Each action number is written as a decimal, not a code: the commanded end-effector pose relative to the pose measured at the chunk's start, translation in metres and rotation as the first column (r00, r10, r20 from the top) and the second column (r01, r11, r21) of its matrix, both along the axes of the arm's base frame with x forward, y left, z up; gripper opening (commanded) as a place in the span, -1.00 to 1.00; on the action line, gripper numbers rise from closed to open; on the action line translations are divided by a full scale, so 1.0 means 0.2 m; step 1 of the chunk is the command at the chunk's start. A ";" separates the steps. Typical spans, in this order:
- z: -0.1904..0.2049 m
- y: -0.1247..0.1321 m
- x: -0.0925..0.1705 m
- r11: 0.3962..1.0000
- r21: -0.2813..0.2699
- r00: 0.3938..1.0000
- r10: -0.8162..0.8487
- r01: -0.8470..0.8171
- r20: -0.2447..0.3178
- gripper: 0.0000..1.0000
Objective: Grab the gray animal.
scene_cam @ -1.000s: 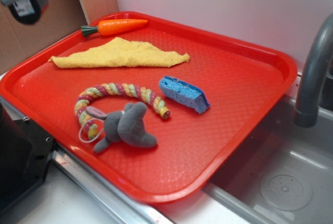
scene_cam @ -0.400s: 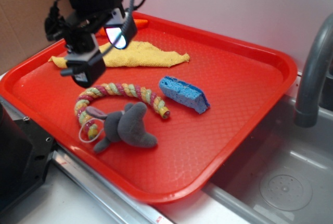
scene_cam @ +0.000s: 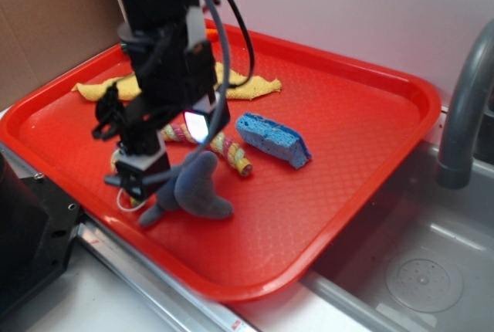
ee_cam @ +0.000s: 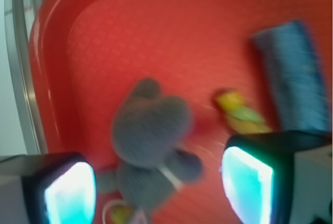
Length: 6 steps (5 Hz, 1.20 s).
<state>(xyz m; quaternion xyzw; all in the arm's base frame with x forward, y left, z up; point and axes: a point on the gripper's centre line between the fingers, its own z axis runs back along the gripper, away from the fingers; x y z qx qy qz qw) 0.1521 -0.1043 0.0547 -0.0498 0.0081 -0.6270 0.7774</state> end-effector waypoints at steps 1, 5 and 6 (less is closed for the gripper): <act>-0.13 -0.07 -0.05 0.999 0.046 0.999 -0.026 0.027 -0.025 1.00; 0.12 0.08 0.01 0.907 0.105 0.913 0.404 -0.408 0.051 -1.00; 0.26 0.14 0.04 0.775 0.110 0.782 0.616 -0.623 0.091 -1.00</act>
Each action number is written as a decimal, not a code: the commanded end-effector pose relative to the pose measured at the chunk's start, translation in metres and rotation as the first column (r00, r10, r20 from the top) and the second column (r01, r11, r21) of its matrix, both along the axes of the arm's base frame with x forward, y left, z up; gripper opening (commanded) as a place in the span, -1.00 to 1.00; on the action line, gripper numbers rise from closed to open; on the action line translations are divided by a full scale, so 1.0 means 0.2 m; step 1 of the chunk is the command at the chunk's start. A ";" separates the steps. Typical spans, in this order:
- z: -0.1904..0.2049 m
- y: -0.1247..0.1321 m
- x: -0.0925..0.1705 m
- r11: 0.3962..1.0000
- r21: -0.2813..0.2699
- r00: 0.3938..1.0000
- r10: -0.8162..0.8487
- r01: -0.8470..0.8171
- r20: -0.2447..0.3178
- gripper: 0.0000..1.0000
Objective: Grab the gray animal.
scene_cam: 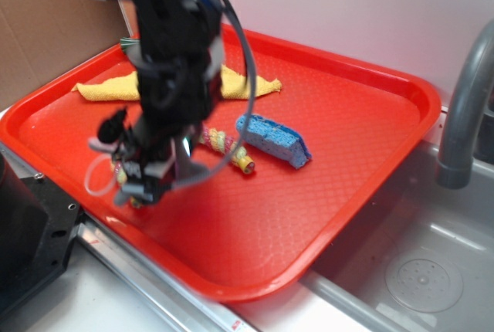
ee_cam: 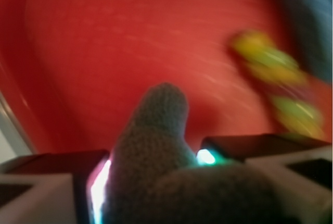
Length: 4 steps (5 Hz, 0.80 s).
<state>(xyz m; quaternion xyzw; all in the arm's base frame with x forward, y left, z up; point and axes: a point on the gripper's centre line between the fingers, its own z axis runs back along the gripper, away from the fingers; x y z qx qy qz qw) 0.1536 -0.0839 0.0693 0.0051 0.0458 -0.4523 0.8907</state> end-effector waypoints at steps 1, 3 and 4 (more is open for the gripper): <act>0.38 0.15 0.07 0.876 0.018 0.873 0.479 -0.482 0.087 -1.00; 0.64 0.33 0.06 0.538 -0.043 0.529 0.838 -0.842 0.138 -1.00; 0.67 0.35 0.04 0.430 -0.066 0.415 0.894 -0.900 0.167 -1.00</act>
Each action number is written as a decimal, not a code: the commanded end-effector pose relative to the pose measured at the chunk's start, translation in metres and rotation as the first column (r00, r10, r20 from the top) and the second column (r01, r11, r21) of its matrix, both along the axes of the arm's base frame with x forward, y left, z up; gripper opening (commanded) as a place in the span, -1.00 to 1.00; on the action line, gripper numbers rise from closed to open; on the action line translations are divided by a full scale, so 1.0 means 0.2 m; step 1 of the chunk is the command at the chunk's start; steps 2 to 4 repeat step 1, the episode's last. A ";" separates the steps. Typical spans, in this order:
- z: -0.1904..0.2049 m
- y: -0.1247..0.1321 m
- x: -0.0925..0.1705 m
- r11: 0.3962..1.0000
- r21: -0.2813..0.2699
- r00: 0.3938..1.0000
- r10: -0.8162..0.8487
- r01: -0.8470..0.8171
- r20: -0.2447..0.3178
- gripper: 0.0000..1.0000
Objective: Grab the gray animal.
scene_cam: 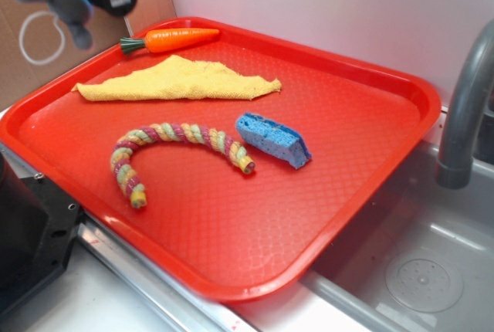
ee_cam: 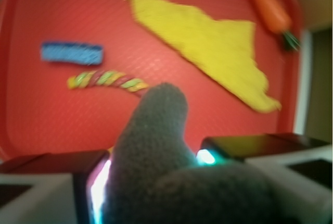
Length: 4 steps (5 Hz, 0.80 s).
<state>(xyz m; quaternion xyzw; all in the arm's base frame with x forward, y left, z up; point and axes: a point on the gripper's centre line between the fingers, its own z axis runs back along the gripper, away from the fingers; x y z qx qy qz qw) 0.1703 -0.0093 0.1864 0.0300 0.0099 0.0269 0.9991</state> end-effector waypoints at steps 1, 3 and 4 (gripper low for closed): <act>0.05 -0.03 -0.02 0.996 0.011 0.992 0.087 -0.088 0.090 -1.00; 0.05 -0.03 -0.02 0.996 0.011 0.992 0.087 -0.088 0.090 -1.00; 0.05 -0.03 -0.02 0.996 0.011 0.992 0.087 -0.088 0.090 -1.00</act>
